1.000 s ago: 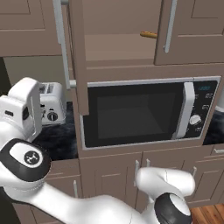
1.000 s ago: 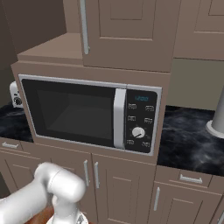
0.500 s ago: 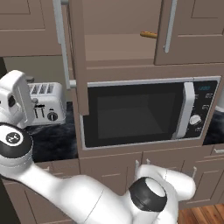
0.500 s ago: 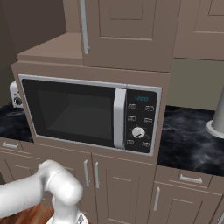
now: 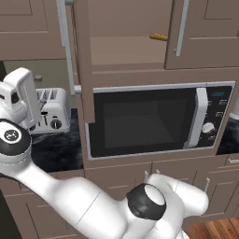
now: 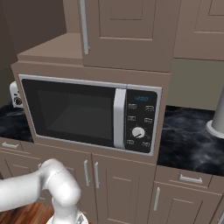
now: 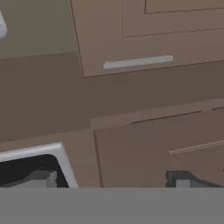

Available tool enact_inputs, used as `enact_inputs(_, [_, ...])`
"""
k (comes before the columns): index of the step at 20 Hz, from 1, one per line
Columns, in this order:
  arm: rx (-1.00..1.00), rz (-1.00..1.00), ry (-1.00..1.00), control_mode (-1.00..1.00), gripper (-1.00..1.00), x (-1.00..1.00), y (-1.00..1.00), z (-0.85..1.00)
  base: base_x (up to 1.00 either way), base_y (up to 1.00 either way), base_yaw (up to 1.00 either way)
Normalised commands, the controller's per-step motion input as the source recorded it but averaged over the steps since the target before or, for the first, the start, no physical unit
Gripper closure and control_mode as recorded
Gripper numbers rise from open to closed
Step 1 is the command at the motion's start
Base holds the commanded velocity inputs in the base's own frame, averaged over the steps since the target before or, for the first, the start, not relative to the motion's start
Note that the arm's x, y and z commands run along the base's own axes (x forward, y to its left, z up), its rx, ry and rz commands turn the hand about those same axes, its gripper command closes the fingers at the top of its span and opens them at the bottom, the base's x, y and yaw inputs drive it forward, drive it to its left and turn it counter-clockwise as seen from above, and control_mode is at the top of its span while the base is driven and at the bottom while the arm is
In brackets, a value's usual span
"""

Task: Pick the avocado and bread from the counter and place them on the plate. Then pick the jam from the cabinet and place it next to the plate. Lastly close the cabinet door.

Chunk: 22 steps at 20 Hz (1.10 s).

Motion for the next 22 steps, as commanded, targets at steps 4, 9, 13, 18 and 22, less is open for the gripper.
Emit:
enact_inputs(4, [0.0,-0.04,0.0,-1.0,-1.0,0.03,-0.75,0.0,0.0,0.0,0.0])
enact_inputs(9, [0.0,-0.05,0.0,-1.0,-1.0,0.0,-0.83,0.0,0.0,0.0,0.0])
enact_inputs(13, [0.0,-0.03,0.0,-1.0,-1.0,0.01,-0.92,0.0,0.0,0.0,0.0])
enact_inputs(18, [-0.01,-0.01,-0.04,-1.0,-1.0,0.04,-0.91,0.02,0.0,0.0,0.0])
enact_inputs(22, [-0.01,0.0,-0.08,-1.0,-1.0,0.08,-0.9,0.12,0.0,0.0,0.0])
